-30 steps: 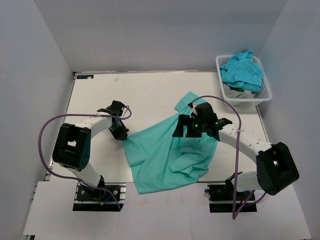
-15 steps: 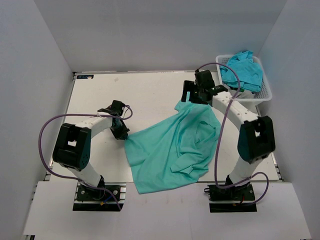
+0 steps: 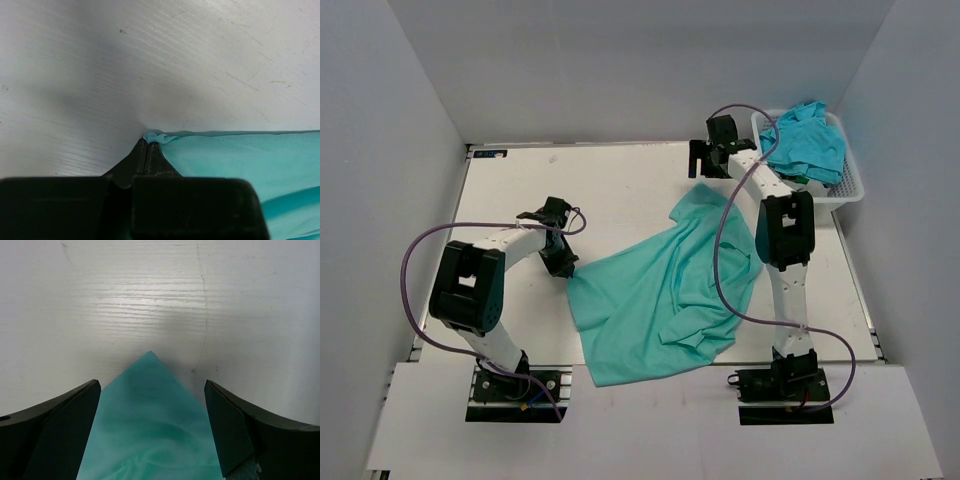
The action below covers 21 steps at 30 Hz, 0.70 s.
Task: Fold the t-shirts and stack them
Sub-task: Flatten out the tshirt
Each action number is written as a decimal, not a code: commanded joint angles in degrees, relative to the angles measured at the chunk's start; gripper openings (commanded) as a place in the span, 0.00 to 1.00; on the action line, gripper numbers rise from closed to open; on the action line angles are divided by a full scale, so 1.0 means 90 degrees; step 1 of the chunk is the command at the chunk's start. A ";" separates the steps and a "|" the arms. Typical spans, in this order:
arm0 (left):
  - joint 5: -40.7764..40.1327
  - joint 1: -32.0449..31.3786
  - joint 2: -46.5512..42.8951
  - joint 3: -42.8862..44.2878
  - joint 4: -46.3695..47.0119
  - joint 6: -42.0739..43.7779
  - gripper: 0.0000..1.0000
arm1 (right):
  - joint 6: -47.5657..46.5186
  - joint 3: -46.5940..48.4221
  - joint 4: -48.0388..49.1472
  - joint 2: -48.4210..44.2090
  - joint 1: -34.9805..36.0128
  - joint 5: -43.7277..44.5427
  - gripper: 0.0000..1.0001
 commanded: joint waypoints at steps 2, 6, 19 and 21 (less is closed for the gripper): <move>0.0111 0.0031 0.0019 0.0166 0.0006 0.0049 0.00 | -0.0205 0.0432 0.0247 0.0612 0.0011 -0.0038 0.90; 0.0355 0.0031 0.0019 0.0166 0.0134 0.0107 0.00 | -0.0156 0.0676 0.0247 0.1004 0.0040 -0.0018 0.90; 0.0121 0.0031 0.0321 0.0517 0.0046 0.0107 0.00 | -0.0058 -0.0329 -0.0320 0.0732 0.0196 0.0637 0.41; 0.0063 0.0031 0.0321 0.0576 -0.0013 0.0107 0.00 | -0.0009 -0.0456 -0.0280 0.0683 0.0206 0.0636 0.20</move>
